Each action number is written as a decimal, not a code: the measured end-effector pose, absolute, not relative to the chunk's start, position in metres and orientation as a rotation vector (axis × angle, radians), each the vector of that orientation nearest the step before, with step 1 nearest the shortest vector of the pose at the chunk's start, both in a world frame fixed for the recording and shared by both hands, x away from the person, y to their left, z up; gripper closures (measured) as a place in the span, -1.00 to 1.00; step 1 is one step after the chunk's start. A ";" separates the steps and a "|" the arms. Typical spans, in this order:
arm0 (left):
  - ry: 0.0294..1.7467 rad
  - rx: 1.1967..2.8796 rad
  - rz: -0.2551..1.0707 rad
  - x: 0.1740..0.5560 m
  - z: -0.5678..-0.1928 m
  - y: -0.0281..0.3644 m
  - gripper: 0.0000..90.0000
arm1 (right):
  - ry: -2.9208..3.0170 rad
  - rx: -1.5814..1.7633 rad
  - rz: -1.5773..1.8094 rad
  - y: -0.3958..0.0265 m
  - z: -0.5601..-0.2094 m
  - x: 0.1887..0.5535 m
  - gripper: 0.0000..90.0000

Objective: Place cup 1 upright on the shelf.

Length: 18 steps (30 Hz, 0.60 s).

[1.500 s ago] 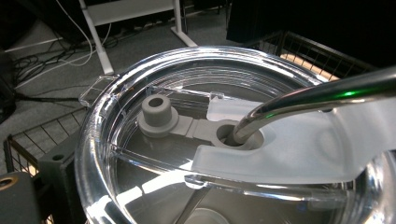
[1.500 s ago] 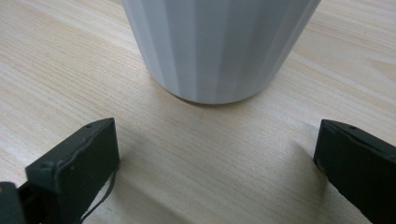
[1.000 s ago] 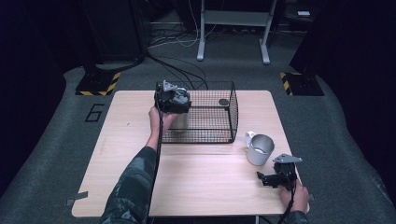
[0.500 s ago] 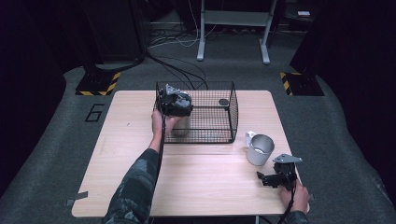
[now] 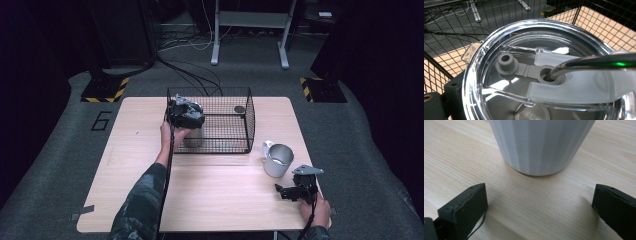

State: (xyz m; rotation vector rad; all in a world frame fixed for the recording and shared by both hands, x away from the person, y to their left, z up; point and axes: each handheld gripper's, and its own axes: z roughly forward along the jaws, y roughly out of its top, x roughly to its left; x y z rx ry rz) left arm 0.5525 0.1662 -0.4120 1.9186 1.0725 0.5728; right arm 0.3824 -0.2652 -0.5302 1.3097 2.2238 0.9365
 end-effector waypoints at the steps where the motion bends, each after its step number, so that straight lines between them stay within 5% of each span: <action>1: 1.073 1.925 0.577 0.552 -0.412 0.165 -0.93 | 2.221 1.313 0.938 -0.265 -0.530 0.382 -1.00; 18: 1.079 1.886 0.598 0.547 -0.405 0.164 -1.00 | 2.223 1.313 0.936 -0.265 -0.530 0.382 -1.00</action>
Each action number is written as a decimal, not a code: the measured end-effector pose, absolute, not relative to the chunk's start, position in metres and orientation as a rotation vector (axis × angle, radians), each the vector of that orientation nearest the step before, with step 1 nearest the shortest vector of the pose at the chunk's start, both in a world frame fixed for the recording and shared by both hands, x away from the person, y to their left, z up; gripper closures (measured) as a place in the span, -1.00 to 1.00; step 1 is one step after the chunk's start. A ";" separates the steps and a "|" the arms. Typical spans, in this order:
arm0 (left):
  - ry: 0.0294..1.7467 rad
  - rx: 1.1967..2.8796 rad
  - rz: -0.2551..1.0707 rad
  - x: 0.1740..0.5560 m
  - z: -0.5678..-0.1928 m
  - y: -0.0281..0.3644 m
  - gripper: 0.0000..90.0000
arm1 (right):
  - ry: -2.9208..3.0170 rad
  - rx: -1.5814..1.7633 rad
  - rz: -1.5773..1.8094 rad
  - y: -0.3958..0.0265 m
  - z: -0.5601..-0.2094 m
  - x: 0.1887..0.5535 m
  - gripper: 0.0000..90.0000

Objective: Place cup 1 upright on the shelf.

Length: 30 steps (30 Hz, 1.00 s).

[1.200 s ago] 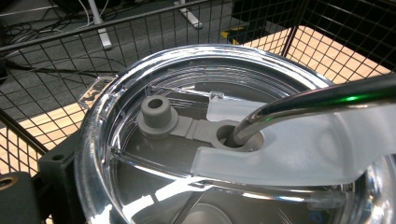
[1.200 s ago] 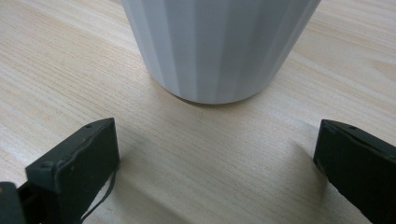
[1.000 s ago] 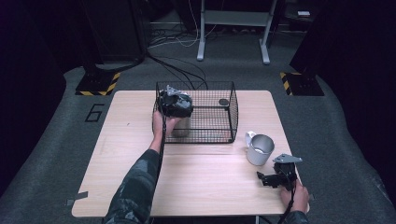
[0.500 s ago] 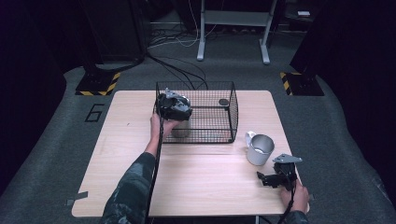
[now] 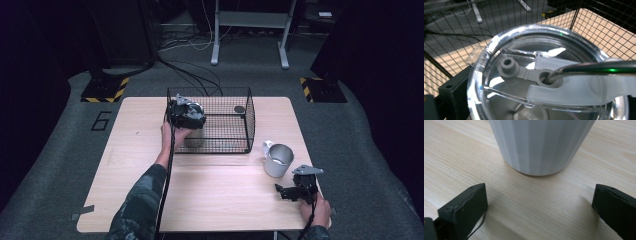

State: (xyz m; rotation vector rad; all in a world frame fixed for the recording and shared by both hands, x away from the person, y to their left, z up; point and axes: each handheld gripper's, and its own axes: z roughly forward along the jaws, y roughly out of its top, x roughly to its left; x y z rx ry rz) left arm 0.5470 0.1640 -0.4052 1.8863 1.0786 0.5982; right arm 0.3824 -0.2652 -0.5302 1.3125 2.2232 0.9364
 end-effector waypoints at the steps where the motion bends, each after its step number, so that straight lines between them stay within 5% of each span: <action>1: 1.076 1.874 0.602 0.546 -0.404 0.164 -1.00 | 2.221 1.318 0.938 -0.265 -0.530 0.382 -1.00; 30: 0.924 1.867 0.616 0.483 -0.351 0.178 -1.00 | 2.217 1.314 0.944 -0.265 -0.530 0.382 -1.00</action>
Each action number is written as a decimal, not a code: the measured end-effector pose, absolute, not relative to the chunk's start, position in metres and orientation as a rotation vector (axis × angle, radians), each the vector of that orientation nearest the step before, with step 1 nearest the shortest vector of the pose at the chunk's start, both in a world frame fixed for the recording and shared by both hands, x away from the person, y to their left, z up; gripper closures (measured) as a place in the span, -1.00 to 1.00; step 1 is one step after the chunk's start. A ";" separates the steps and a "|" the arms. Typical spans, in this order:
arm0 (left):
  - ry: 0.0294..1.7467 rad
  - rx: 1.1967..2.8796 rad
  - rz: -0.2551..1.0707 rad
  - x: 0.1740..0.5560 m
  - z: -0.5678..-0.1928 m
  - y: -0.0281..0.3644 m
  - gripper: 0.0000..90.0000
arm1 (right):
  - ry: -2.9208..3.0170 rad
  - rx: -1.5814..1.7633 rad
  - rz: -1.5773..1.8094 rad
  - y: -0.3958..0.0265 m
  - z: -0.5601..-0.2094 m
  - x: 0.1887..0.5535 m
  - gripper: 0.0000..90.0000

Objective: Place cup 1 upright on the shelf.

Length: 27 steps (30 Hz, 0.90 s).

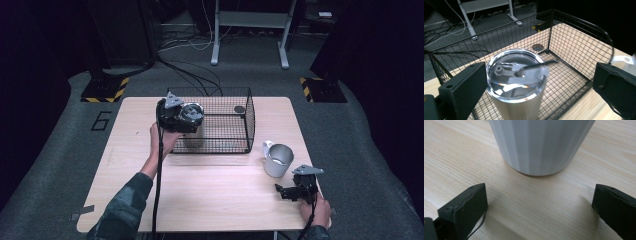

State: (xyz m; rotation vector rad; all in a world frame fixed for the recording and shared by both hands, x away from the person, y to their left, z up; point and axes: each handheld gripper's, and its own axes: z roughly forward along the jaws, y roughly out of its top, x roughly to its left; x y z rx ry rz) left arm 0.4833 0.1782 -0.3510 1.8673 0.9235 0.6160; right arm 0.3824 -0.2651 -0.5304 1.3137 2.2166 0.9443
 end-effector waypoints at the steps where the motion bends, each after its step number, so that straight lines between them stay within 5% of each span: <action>1: 0.916 1.882 0.619 0.480 -0.350 0.179 -1.00 | 2.217 1.315 0.944 -0.265 -0.530 0.382 -1.00; 27: 0.888 2.028 0.641 0.398 -0.384 0.215 -1.00 | 2.217 1.313 0.944 -0.265 -0.530 0.382 -1.00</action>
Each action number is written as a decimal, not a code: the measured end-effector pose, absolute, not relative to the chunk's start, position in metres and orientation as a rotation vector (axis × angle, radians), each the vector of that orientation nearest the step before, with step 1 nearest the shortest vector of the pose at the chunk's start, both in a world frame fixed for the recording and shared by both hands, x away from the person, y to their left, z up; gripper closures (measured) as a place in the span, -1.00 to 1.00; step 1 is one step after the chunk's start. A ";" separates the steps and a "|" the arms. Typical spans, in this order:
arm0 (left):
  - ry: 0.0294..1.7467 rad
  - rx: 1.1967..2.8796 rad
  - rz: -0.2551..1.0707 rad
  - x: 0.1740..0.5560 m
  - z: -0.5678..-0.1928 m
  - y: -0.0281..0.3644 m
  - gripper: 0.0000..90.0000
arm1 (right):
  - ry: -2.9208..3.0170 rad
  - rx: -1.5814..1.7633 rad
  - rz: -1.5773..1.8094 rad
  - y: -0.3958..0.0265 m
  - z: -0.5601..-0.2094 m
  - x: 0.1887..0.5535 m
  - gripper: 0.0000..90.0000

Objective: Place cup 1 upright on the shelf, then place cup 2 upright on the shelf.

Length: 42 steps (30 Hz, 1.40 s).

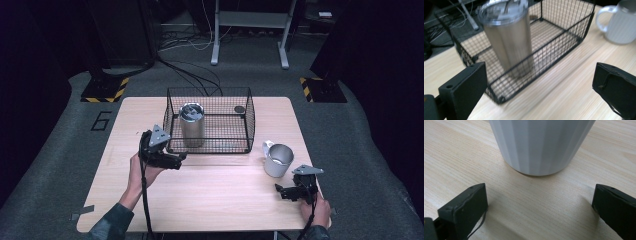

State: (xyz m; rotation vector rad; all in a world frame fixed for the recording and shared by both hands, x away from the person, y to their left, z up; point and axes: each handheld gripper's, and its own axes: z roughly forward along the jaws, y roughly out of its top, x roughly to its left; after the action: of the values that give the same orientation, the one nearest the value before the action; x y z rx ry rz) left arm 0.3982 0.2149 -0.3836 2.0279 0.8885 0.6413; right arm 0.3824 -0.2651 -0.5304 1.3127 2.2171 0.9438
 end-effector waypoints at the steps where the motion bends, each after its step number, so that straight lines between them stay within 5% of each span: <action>1: 0.892 2.043 0.642 0.397 -0.387 0.217 -1.00 | 2.217 1.314 0.944 -0.265 -0.530 0.382 -1.00; 24: 1.219 2.097 0.494 0.407 -0.497 0.295 -1.00 | 2.220 1.309 0.943 -0.265 -0.530 0.383 -1.00; 42: 1.205 2.111 0.520 0.434 -0.529 0.305 -1.00 | 2.193 1.336 0.921 -0.268 -0.530 0.381 -1.00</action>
State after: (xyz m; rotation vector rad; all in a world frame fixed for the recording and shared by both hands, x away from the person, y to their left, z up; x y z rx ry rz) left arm 0.4339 0.3048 -0.5288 2.1107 1.2051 0.5202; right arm 0.3807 -0.2678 -0.5300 1.3356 2.1928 0.9213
